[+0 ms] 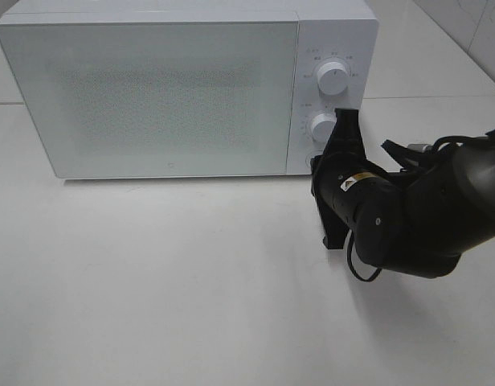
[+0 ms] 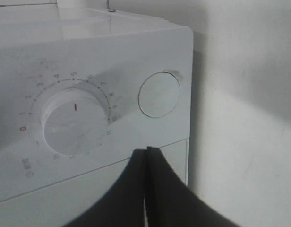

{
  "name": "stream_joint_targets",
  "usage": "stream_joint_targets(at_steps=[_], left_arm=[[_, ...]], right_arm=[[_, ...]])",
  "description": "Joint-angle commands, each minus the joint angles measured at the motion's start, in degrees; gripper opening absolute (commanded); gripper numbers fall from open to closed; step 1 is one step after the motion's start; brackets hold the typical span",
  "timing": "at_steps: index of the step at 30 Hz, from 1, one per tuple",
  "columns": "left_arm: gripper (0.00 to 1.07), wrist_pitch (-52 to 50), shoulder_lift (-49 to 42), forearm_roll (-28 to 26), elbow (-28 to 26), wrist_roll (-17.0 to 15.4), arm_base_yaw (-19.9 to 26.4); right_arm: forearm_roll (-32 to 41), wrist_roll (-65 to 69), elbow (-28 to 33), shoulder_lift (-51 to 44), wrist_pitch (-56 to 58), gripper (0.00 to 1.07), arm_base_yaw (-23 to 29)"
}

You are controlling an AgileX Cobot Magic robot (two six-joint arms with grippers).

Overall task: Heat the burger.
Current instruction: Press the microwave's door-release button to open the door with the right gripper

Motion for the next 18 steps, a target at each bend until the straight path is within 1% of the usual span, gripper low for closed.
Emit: stream_joint_targets(at_steps=[1,6,12,18], left_arm=[[1.0,-0.46,-1.32,-0.11,0.23,-0.11,0.23],[1.0,-0.46,-1.32,-0.11,0.23,-0.11,0.23],[1.0,-0.46,-1.32,-0.11,0.23,-0.11,0.23],[1.0,-0.46,-1.32,-0.11,0.23,-0.11,0.23]], right_arm=[[-0.69,-2.12,-2.86,1.49,2.18,0.02,-1.15],[-0.8,-2.46,-4.98,3.15,3.67,0.02,-1.78],[-0.92,-2.98,-8.14,5.33,4.64,0.02,-4.01],[-0.34,-2.98,-9.57,6.99,4.87,0.02,-4.41]])
